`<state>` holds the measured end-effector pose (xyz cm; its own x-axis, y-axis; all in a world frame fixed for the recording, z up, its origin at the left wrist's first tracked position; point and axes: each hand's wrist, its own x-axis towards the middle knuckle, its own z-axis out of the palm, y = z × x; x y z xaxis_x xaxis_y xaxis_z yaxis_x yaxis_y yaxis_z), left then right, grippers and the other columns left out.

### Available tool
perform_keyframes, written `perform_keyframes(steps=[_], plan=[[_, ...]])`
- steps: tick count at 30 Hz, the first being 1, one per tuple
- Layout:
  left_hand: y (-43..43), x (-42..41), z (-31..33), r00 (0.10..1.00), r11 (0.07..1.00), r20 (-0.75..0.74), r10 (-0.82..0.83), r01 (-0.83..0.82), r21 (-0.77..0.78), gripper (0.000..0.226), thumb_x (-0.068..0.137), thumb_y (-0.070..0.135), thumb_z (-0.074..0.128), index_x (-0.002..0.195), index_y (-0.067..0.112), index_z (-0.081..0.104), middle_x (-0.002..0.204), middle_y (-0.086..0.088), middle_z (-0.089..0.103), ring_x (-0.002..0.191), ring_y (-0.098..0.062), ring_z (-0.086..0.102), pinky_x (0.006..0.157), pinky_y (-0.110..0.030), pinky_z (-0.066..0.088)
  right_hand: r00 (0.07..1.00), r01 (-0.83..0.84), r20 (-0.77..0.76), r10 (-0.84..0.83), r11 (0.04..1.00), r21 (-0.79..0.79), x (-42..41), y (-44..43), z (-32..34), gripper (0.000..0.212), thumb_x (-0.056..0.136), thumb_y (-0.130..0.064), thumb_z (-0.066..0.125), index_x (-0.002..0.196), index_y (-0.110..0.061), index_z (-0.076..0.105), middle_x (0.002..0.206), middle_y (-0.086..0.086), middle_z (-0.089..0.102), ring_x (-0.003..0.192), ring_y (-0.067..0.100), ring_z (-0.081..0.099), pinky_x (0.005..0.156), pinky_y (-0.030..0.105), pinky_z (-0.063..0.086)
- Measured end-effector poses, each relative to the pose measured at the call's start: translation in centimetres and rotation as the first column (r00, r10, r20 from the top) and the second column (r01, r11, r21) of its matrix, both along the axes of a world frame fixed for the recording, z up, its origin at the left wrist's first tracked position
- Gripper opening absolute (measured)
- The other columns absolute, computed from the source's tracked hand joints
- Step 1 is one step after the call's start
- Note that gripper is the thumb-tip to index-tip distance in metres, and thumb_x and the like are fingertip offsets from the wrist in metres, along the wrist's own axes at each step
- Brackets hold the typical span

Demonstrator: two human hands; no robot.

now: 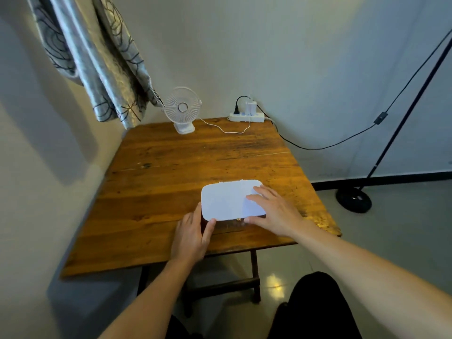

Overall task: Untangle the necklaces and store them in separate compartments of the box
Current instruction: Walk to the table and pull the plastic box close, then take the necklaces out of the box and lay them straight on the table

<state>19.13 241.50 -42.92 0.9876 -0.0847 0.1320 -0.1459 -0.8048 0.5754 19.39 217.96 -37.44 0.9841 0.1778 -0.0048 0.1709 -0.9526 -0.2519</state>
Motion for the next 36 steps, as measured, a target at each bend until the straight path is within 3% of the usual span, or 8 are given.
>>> perform_keyframes(steps=[4,9,14,20,24,28,32,36], plan=[[0.3,0.0,0.1,1.0,1.0,-0.009,-0.011,0.011,-0.005,0.083,0.079,0.077,0.015,0.147,0.03,0.02,0.141,0.001,0.044,0.127,-0.019,0.04,0.103,-0.041,0.04,0.998,-0.039,0.052,0.044,0.995,-0.095,0.5,0.0,1.3,0.064,0.088,-0.063,0.05,0.141,-0.027,0.045,0.153,-0.004,0.037,0.141,0.017,0.031,0.104,0.037,0.04],[0.4,0.3,-0.1,0.998,0.999,0.031,-0.052,0.052,0.012,0.068,0.088,0.065,0.027,0.146,0.029,0.022,0.138,0.001,0.047,0.126,-0.017,0.04,0.106,-0.041,0.036,0.967,-0.041,0.255,-0.01,0.98,0.193,3.1,-0.2,4.5,0.045,0.094,-0.042,0.054,0.128,-0.012,0.058,0.128,0.005,0.062,0.109,0.022,0.061,0.083,0.03,0.048],[0.5,0.7,-0.6,0.997,0.998,0.054,-0.052,0.05,0.037,0.07,0.087,0.069,0.02,0.145,0.029,0.02,0.136,0.004,0.047,0.121,-0.014,0.04,0.102,-0.034,0.036,0.94,0.068,0.282,-0.191,0.917,0.394,9.7,-0.7,5.1,0.038,0.096,-0.029,0.055,0.13,-0.014,0.054,0.114,0.013,0.068,0.084,0.02,0.057,0.07,0.027,0.037],[0.3,0.9,-0.9,0.998,0.997,0.058,-0.021,0.016,0.082,0.071,0.086,0.066,0.021,0.145,0.028,0.02,0.138,0.006,0.044,0.122,-0.011,0.037,0.102,-0.03,0.033,0.933,0.266,0.062,-0.356,0.792,0.55,16.0,-0.4,1.7,0.06,0.089,-0.028,0.065,0.142,-0.018,0.039,0.139,0.011,0.053,0.123,0.032,0.051,0.094,0.039,0.044],[0.1,1.1,-1.0,0.999,0.995,0.052,-0.013,0.008,0.096,0.071,0.086,0.067,0.02,0.145,0.028,0.022,0.139,0.007,0.043,0.123,-0.01,0.037,0.103,-0.03,0.033,0.917,0.371,-0.075,-0.391,0.77,0.519,18.1,-0.9,-1.2,0.067,0.084,-0.029,0.072,0.14,-0.01,0.043,0.143,0.012,0.049,0.129,0.031,0.046,0.102,0.04,0.041],[0.2,1.1,-1.1,0.999,0.994,0.045,-0.025,0.019,0.112,0.072,0.086,0.068,0.02,0.146,0.027,0.019,0.14,0.007,0.041,0.124,-0.01,0.035,0.104,-0.03,0.032,0.907,0.415,-0.145,-0.394,0.785,0.46,18.2,-1.2,-3.2,0.051,0.083,-0.034,0.074,0.124,-0.006,0.061,0.138,0.013,0.056,0.127,0.03,0.051,0.102,0.036,0.04],[0.2,1.1,-1.1,0.999,0.992,0.035,-0.026,0.022,0.126,0.073,0.086,0.069,0.019,0.146,0.028,0.018,0.141,0.007,0.04,0.126,-0.01,0.034,0.105,-0.031,0.033,0.913,0.405,-0.093,-0.397,0.859,0.314,17.7,-1.2,-2.6,0.046,0.084,-0.043,0.069,0.118,-0.012,0.067,0.133,0.01,0.059,0.122,0.03,0.054,0.097,0.038,0.045],[0.0,0.9,-0.8,1.0,0.991,0.023,-0.021,0.018,0.135,0.074,0.085,0.068,0.018,0.147,0.027,0.017,0.142,0.006,0.039,0.127,-0.012,0.034,0.105,-0.031,0.032,0.944,0.309,0.073,-0.321,0.94,0.143,15.7,-0.4,-0.6,0.04,0.087,-0.043,0.064,0.119,-0.019,0.065,0.127,0.006,0.057,0.118,0.03,0.053,0.089,0.039,0.045]])
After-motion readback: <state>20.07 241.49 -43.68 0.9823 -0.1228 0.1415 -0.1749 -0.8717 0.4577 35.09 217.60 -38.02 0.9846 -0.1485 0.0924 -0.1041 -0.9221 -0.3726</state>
